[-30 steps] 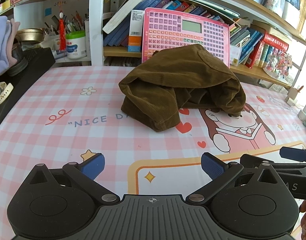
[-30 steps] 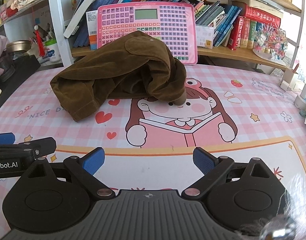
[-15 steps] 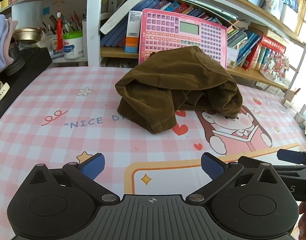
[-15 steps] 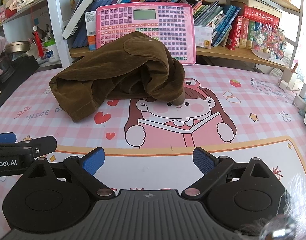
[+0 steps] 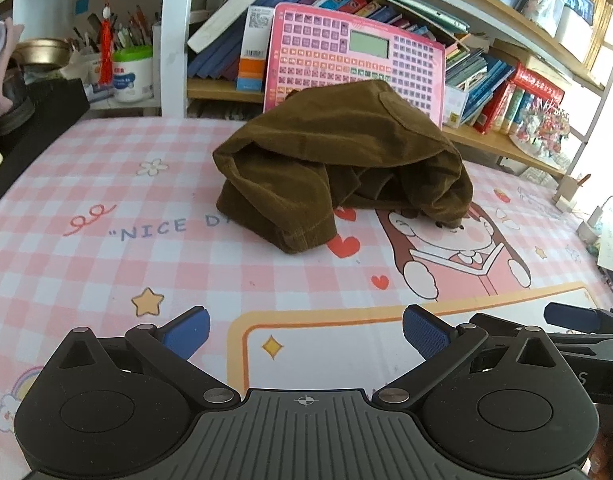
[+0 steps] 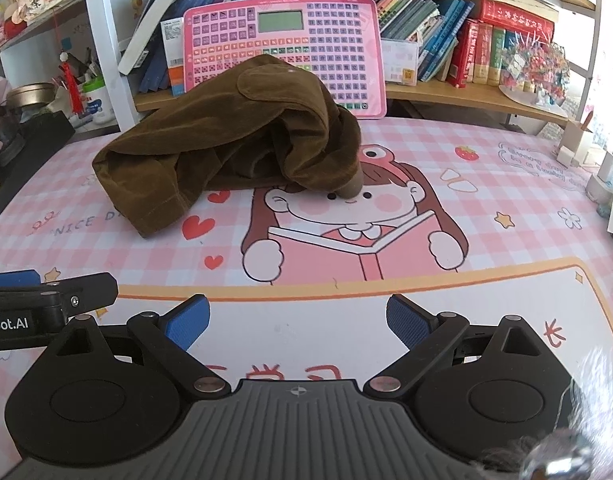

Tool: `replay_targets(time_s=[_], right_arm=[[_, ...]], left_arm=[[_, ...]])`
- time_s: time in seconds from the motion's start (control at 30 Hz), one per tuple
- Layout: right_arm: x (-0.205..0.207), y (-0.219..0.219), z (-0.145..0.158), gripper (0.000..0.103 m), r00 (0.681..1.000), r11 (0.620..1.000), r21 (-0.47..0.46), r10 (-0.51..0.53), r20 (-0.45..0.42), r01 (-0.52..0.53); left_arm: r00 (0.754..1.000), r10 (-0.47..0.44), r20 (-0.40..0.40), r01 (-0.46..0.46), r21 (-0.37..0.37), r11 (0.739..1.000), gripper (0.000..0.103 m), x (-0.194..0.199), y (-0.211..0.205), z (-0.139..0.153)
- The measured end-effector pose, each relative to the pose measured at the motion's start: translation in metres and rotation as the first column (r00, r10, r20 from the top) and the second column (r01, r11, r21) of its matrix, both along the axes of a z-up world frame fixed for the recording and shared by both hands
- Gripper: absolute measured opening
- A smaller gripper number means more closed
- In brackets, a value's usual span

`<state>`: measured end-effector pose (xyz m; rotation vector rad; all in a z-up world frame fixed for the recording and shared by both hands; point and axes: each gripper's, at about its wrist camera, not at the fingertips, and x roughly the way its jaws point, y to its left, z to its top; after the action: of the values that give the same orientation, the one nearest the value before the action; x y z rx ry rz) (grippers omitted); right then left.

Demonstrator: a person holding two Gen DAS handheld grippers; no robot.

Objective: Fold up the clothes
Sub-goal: 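Grasp the skirt waistband with the left gripper while the right gripper grasps the hem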

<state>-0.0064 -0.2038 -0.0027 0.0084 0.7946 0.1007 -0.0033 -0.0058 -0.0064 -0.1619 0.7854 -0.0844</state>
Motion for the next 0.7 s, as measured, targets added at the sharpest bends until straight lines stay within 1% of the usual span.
replay_targets(time_s=[0.13,0.27,0.4,0.53,0.7], right_arm=[[0.001,-0.008,-0.001,0.096,1.000,1.000,-0.003,-0.005,-0.012,0.005],[0.005,-0.016,-0.001,0.096,1.000,1.000,0.001,0.022,-0.011,-0.022],[0.010,-0.033,-0.001,0.096,0.998,0.999,0.003,0.049,-0.027,-0.049],[0.016,-0.059,-0.001,0.096,0.997,0.998,0.033,0.058,-0.044,-0.057],[0.026,-0.092,0.000,0.096,0.997,0.995,0.095,0.049,-0.053,-0.044]], left_arm=[[1.000,0.021,-0.017,-0.022,-0.005,1.000,0.103,0.000,-0.005,-0.002],[0.998,0.054,-0.031,-0.054,-0.004,0.999,0.103,0.000,-0.014,-0.002],[0.995,0.084,-0.045,-0.083,0.020,0.996,0.103,0.003,-0.033,-0.001],[0.996,0.088,-0.034,-0.085,0.081,0.993,0.103,0.006,-0.060,0.007],[0.999,0.047,0.015,-0.049,0.210,0.976,0.103,0.023,-0.087,0.019]])
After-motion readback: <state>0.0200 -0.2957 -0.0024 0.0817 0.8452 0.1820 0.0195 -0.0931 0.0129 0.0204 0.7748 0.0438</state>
